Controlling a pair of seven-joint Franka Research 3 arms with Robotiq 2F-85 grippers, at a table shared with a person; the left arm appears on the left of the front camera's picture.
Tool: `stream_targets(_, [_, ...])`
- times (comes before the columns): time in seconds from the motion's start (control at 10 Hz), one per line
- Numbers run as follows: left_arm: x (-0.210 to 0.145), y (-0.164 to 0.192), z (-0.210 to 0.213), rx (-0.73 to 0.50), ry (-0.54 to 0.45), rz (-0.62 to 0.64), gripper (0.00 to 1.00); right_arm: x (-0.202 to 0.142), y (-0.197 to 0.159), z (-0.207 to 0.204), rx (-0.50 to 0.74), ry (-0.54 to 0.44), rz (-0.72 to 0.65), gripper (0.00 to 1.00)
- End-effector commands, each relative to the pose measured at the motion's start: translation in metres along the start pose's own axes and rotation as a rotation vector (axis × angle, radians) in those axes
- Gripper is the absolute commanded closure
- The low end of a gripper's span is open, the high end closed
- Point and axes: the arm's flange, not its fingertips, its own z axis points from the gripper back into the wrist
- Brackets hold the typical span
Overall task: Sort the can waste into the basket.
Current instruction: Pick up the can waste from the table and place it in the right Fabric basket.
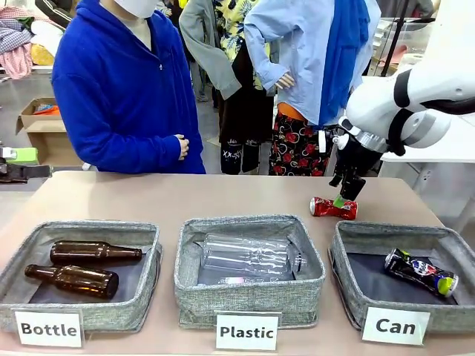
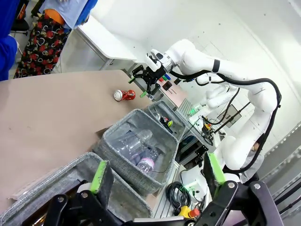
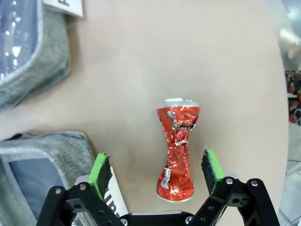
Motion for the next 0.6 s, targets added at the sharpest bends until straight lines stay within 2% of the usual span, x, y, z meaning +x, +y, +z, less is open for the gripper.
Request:
stream_targets(0.0, [0.0,-0.004,0.0,-0.004,-0.001,0.003,0.0,0.0,-0.009,-0.026,-0.03,0.12,-0.063,0.0])
stream_targets(0.1, [0.0,-0.004,0.0,-0.004,-0.001,0.003,0.0,0.0,-0.017,-0.042,-0.082,0.169,-0.053,0.0])
stream_targets(0.2, [0.0,-0.004,0.0,-0.004,-0.001,0.003,0.0,0.001,-0.024,-0.057,-0.113,0.168,-0.021,0.0])
stream_targets(0.5, [0.0,-0.004,0.0,-0.004,-0.001,0.003,0.0,0.0,-0.027,-0.072,-0.075,0.156,0.008,0.0])
